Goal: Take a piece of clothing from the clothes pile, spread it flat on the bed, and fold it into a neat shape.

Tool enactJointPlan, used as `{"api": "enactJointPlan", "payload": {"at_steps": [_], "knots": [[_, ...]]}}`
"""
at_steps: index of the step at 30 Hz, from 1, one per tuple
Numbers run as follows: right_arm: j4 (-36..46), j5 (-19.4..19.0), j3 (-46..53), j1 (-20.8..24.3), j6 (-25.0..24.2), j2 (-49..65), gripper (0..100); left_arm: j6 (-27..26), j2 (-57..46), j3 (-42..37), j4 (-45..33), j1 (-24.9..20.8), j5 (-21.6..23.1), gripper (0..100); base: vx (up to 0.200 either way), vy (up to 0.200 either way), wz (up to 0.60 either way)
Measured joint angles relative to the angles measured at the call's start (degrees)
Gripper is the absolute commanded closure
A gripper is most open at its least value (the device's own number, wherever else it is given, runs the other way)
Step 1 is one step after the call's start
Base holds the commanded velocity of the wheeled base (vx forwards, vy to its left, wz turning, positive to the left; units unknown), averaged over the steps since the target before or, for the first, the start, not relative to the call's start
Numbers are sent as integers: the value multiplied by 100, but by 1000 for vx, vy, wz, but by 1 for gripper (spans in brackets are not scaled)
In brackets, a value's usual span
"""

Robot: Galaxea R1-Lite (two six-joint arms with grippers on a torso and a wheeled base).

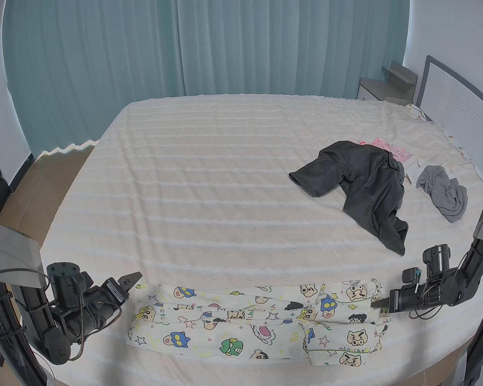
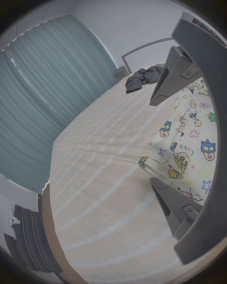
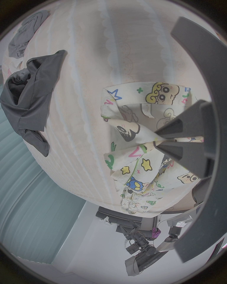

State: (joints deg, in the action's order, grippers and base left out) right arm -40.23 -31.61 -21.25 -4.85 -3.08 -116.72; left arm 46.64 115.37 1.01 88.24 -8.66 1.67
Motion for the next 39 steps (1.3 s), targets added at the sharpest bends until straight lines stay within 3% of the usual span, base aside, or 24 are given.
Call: {"api": "enactJointPlan", "payload": {"at_steps": [9,14,20,21,25,34,39], "knots": [[-2,2,11,17,200,0,0,-305,23,0,0,-16,18,0,0,0,0],[-26,35,30,26,200,35,0,-1044,21,0,-2,1,101,0,0,0,0],[-61,-16,144,-179,145,199,0,-1903,48,61,-108,78,517,0,0,0,0],[-83,-85,194,-222,126,226,0,-2278,69,105,-352,106,546,0,0,0,0],[-180,-230,300,-269,106,256,0,-2699,94,297,-1161,155,585,0,0,0,0],[-501,-383,505,-263,90,262,0,-3006,-99,1517,-4272,212,955,0,0,0,0],[-707,-422,616,-230,90,236,0,-3127,-215,2415,-4962,216,1128,0,0,0,0]]}}
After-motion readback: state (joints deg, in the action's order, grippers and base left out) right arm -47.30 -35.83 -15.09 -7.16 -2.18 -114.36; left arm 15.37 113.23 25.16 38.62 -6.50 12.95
